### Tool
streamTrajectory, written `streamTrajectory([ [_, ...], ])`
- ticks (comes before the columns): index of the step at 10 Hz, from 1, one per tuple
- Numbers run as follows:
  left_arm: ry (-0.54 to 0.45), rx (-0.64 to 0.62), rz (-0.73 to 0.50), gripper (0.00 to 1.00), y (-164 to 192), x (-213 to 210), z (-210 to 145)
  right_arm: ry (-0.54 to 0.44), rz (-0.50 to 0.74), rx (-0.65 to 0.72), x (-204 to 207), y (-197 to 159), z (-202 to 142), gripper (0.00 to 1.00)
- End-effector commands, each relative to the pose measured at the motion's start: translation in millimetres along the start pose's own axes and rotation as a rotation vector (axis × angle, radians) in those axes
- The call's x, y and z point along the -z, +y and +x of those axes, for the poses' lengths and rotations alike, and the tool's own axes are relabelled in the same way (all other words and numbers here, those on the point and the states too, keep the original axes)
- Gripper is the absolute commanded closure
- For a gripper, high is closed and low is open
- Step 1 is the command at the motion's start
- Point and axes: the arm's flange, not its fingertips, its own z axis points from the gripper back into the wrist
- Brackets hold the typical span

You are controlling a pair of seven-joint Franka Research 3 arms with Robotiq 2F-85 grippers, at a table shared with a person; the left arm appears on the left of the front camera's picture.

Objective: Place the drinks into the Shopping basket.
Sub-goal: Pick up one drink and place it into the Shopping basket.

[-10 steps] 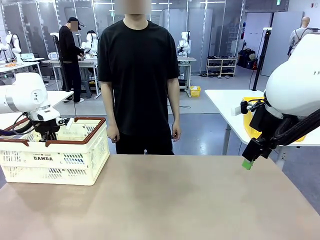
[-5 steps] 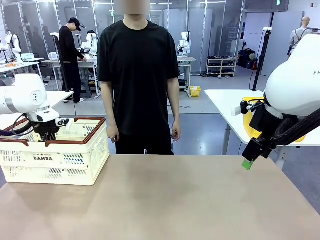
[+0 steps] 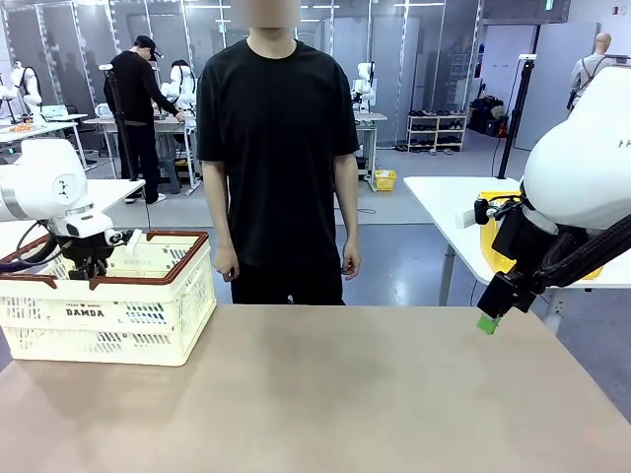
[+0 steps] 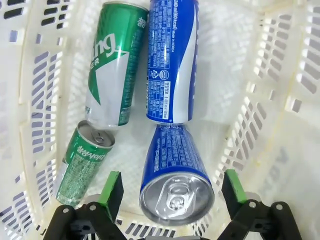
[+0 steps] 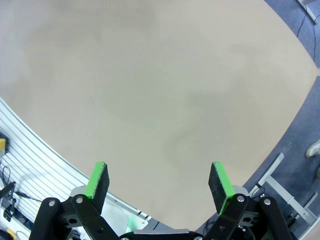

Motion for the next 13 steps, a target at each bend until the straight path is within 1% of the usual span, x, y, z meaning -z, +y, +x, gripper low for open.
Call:
streamTrajectory([
  [1, 0.005, 0.015, 0.043, 0.0, -13, -4, -4, 0.0, 0.001, -0.002, 0, 0, -1, 0.0],
  [3, -0.006, 0.006, 0.038, 0.0, -16, -11, -4, 0.0, 0.001, -0.002, 0, 0, -1, 0.0],
  [5, 0.007, -0.014, 0.037, 0.0, -19, -11, -3, 0.0, 0.001, -0.002, 0, 0, -1, 0.0],
  [6, -0.002, 0.001, 0.03, 0.0, -5, -16, 0, 0.0, 0.001, -0.002, 0, 0, -1, 0.0],
  [13, -0.002, 0.001, 0.03, 0.0, -5, -16, 0, 0.0, 0.001, -0.002, 0, 0, -1, 0.0],
])
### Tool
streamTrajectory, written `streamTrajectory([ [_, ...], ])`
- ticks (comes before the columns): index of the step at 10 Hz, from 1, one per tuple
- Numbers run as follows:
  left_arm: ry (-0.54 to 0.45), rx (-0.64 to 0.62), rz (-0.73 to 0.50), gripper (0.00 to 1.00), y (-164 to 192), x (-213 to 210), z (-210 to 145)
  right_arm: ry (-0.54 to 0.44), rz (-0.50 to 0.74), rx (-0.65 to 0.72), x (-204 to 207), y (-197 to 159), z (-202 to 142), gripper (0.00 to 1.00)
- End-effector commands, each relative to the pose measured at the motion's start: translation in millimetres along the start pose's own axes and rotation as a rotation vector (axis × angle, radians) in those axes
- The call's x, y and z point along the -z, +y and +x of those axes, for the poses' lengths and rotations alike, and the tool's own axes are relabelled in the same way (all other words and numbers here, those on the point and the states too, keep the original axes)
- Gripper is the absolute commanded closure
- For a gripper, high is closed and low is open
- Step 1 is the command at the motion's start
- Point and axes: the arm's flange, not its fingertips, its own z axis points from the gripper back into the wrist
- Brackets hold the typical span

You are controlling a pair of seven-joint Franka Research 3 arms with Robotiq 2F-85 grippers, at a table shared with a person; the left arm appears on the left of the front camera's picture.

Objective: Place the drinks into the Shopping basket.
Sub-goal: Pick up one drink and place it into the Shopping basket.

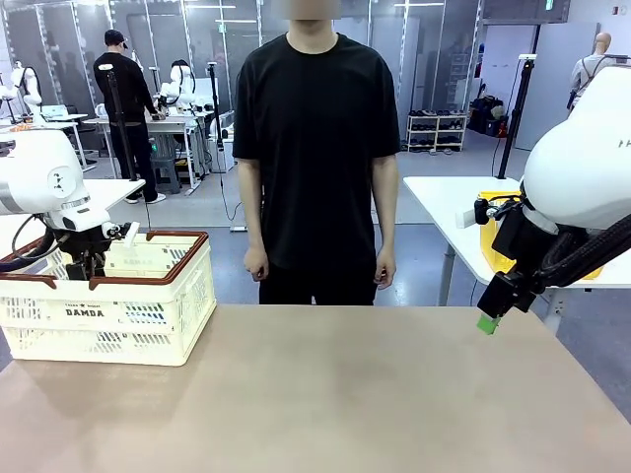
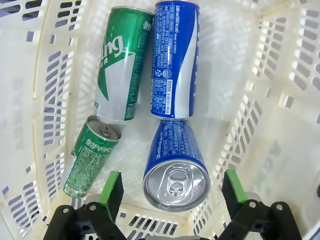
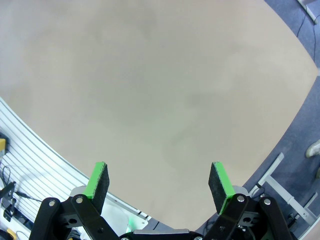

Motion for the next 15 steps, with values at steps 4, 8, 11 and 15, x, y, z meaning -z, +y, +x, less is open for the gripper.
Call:
streamTrajectory([
  [4, 0.0, 0.001, -0.002, 0.0, 0, 0, 0, 0.0, 0.001, -0.002, 0, 0, -1, 0.0],
  [8, -0.015, 0.026, 0.043, 0.0, -7, -19, 1, 0.0, 0.001, -0.002, 0, 0, -1, 0.0],
  [11, -0.008, 0.114, 0.098, 0.0, -43, -66, -2, 0.0, 0.001, -0.002, 0, 0, -1, 0.0],
  [15, -0.061, 0.2, 0.178, 0.0, -115, -112, -32, 0.0, 0.001, -0.002, 0, 0, -1, 0.0],
])
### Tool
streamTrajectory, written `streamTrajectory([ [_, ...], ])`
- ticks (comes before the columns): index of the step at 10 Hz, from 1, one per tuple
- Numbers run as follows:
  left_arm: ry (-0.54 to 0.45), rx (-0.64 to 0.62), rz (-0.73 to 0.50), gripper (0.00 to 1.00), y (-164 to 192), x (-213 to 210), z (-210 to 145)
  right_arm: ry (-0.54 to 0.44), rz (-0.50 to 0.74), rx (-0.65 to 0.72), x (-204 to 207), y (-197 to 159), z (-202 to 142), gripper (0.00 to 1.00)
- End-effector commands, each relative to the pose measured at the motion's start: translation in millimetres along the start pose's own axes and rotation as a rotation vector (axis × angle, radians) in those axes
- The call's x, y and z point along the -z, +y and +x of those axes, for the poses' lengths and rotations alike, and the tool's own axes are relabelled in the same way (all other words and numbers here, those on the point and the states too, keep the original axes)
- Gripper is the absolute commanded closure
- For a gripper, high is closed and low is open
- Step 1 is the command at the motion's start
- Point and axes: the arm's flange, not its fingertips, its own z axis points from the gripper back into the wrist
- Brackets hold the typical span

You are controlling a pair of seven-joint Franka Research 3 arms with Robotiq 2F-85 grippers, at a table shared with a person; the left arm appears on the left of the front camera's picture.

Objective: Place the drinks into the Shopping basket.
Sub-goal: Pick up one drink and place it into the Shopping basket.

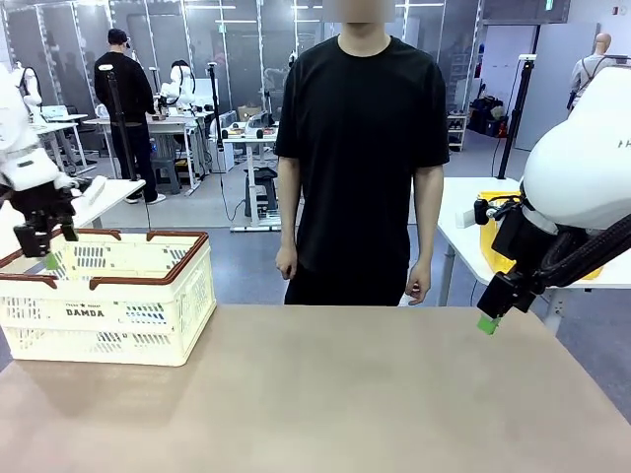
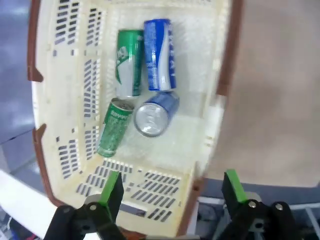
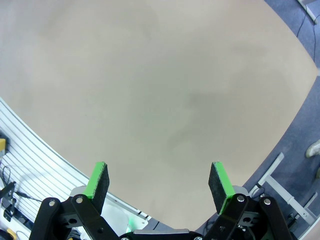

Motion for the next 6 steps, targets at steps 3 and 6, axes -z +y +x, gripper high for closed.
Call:
streamTrajectory([
  [3, -0.065, 0.127, -0.1, 0.0, -91, 16, -25, 0.0, 0.001, -0.002, 0, 0, -1, 0.0],
  [6, -0.01, 0.267, -0.157, 0.0, -126, 45, -38, 0.0, 0.001, -0.002, 0, 0, -1, 0.0],
])
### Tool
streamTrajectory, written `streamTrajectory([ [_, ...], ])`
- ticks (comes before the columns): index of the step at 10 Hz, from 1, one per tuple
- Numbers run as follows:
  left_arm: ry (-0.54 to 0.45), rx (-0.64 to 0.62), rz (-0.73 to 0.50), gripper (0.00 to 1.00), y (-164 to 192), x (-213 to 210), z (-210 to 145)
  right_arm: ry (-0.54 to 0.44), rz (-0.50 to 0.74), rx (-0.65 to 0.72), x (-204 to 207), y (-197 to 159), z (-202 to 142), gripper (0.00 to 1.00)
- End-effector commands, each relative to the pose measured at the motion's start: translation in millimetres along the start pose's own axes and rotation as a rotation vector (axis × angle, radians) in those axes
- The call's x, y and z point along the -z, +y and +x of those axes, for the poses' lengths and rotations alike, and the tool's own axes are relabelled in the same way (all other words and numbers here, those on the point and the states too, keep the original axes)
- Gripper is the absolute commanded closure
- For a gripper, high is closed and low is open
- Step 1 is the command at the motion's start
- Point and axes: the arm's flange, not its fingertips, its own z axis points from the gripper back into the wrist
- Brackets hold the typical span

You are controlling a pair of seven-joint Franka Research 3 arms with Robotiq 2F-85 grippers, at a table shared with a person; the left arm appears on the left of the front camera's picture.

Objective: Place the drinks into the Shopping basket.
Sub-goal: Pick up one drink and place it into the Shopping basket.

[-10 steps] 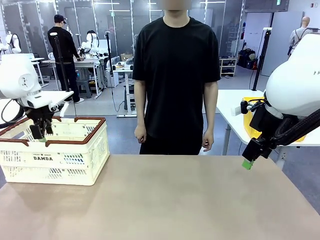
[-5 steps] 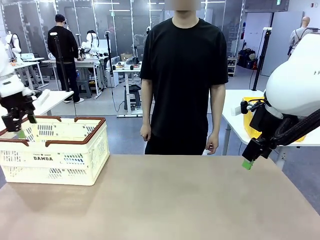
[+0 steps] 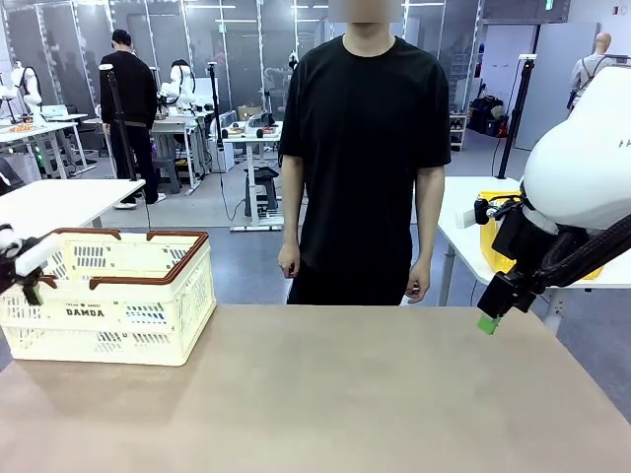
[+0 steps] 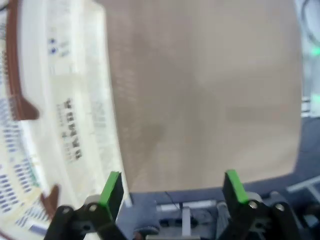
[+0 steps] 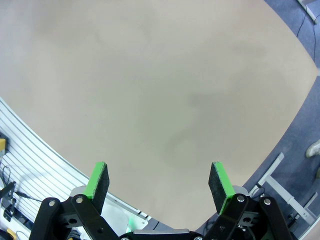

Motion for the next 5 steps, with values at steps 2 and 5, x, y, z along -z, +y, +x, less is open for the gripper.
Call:
streamTrajectory([
  [2, 0.071, 0.108, -0.023, 0.0, -2.0, 10.6, -10.2, 0.0, 0.001, -0.002, 0.1, 0.1, -1.0, 0.0],
  [5, 0.024, 0.028, -0.02, 0.0, -5.1, 7.9, -2.4, 0.0, 0.001, -0.002, 0.1, 0.1, -1.0, 0.0],
])
